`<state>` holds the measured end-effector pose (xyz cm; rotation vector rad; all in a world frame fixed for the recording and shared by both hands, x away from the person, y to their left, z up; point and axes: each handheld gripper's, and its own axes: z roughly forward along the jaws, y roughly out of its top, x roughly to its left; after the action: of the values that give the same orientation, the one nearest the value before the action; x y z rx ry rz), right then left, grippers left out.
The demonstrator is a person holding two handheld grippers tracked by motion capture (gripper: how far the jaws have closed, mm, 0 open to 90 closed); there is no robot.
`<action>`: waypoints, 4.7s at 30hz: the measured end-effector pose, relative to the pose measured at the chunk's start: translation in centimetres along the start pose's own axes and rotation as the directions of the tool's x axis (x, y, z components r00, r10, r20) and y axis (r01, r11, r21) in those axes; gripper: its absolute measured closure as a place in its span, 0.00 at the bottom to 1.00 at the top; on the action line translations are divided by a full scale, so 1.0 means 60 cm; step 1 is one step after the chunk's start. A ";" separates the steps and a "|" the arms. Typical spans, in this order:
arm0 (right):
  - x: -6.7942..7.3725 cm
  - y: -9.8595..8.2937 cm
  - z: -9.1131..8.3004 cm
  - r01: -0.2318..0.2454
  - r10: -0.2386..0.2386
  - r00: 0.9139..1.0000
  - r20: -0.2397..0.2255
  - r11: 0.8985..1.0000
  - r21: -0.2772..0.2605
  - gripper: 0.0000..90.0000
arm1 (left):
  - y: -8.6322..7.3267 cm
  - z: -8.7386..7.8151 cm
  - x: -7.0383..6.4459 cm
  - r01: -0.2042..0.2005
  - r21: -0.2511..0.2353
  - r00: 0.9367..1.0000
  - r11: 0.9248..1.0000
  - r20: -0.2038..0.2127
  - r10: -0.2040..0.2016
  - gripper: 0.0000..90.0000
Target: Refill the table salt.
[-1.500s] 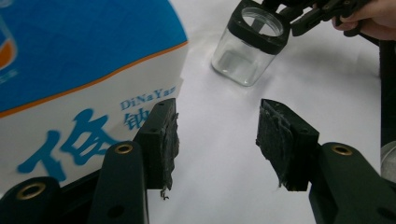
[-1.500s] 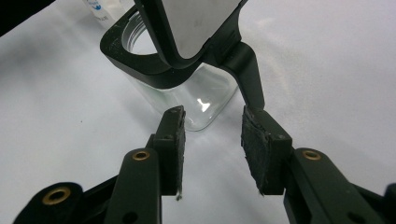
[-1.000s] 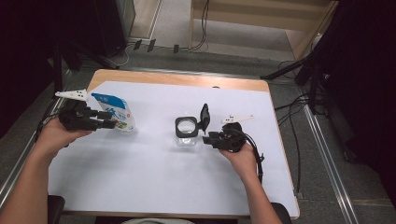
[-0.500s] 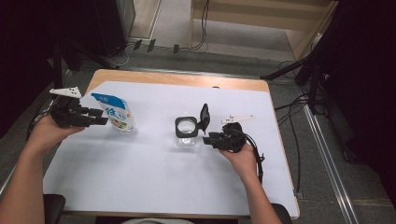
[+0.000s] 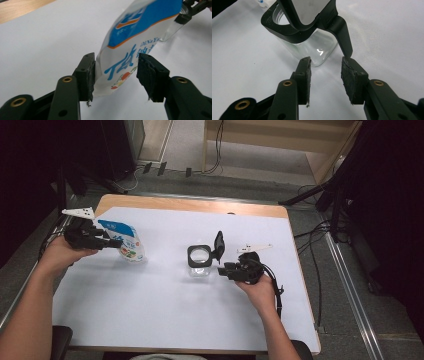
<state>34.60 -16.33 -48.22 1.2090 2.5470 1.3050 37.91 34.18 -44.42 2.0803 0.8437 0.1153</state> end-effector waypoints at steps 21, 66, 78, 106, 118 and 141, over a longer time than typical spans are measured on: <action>0.002 0.000 0.004 0.004 -0.004 1.000 -0.007 1.000 0.003 0.68 | 0.025 0.008 -0.007 -0.100 0.074 0.995 0.992 0.036 0.097 0.90; 0.089 -0.002 -0.022 0.093 -0.098 0.994 -0.055 0.993 -0.072 0.92 | 0.087 0.015 -0.108 -0.019 0.035 0.996 0.999 0.082 0.017 1.00; 0.115 0.021 0.001 0.135 -0.141 0.987 -0.075 0.987 -0.082 0.98 | 0.121 0.037 -0.156 -0.020 0.055 0.991 0.998 0.133 0.012 1.00; 0.167 0.058 0.100 0.120 -0.115 0.993 0.040 0.973 -0.199 1.00 | 0.187 0.056 -0.232 -0.065 0.110 0.982 0.992 0.183 0.044 1.00; 0.186 0.038 0.130 0.136 -0.109 0.988 0.109 0.949 -0.284 1.00 | 0.196 0.072 -0.218 0.002 0.127 0.987 0.992 0.158 -0.022 1.00; 0.194 0.030 0.163 0.205 -0.161 0.972 0.173 0.940 -0.274 1.00 | 0.210 0.091 -0.214 0.073 0.123 0.988 0.990 0.124 -0.088 1.00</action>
<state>31.09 -1.51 -49.78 0.9477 2.2070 1.4234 36.70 17.61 -35.57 2.1344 0.8719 -0.1144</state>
